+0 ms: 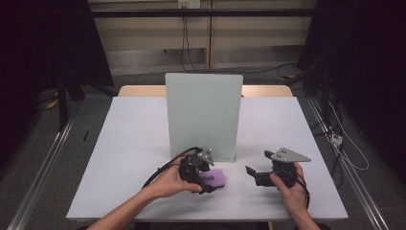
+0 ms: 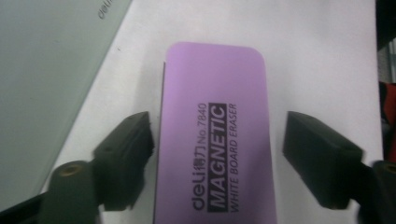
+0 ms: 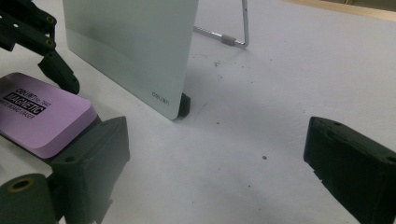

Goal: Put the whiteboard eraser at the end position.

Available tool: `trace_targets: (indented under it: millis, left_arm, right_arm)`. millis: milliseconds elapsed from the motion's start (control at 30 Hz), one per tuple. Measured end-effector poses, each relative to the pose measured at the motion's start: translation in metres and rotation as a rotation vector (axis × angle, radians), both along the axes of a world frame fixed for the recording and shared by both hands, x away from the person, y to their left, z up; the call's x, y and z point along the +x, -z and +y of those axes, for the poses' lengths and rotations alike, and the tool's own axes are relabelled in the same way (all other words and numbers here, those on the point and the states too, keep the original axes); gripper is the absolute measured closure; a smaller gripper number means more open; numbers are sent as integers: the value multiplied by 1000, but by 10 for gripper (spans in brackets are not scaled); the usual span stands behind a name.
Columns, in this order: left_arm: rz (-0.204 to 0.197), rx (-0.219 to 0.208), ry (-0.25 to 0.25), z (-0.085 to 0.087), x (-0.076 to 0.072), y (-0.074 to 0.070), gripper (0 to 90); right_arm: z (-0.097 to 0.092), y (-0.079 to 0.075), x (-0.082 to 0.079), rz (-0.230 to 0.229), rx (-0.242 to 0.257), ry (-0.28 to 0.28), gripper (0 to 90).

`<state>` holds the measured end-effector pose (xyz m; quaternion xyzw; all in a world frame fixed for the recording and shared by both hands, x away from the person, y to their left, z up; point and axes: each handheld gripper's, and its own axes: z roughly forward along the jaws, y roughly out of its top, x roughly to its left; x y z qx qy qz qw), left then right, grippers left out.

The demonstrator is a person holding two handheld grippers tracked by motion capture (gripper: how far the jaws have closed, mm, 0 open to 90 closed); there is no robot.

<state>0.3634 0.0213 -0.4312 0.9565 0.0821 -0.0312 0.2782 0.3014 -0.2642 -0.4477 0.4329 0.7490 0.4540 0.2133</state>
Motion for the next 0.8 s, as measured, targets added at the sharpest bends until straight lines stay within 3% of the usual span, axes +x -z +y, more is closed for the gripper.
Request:
trace_targets:
  millis: [100, 133, 167, 233, 300, 333, 400, 533, 567, 700, 800]
  left_arm:
    - [-22, -37, -27, 2, 1, 0, 147]
    - [-32, -11, -27, 3, 1, -2, 141]
    - [-5, -47, -18, 4, 3, -1, 138]
    - [-28, -69, -49, 6, 3, -3, 111]
    - [-24, -91, -52, 8, 5, -5, 80]
    - [-36, -70, -60, 10, 5, -8, 73]
    - [9, -134, -84, 14, 9, -8, 87]
    - [11, -190, -108, 22, 14, -13, 76]
    - [-9, -172, -115, 24, 14, -15, 74]
    - [-34, -211, -135, 29, 15, -20, 73]
    - [-70, -229, -185, 34, 15, -24, 72]
  right_arm:
    - [0, 0, 0, 0, 1, 2, 69]
    - [0, 0, 0, 1, 1, 2, 69]
    - [0, 0, 0, 2, 2, 2, 69]
    - [0, 0, 0, 0, 1, 2, 69]
    - [0, 0, 0, 0, 2, 2, 69]
    - [0, 0, 0, 0, 2, 3, 69]
    - [0, 0, 0, 0, 2, 3, 69]
    - [-1, 0, 0, 0, 4, 2, 69]
    - [-1, 0, 0, 1, 5, 2, 69]
    - [0, 0, 0, 1, 5, 3, 69]
    - [0, 0, 0, 0, 3, 1, 69]
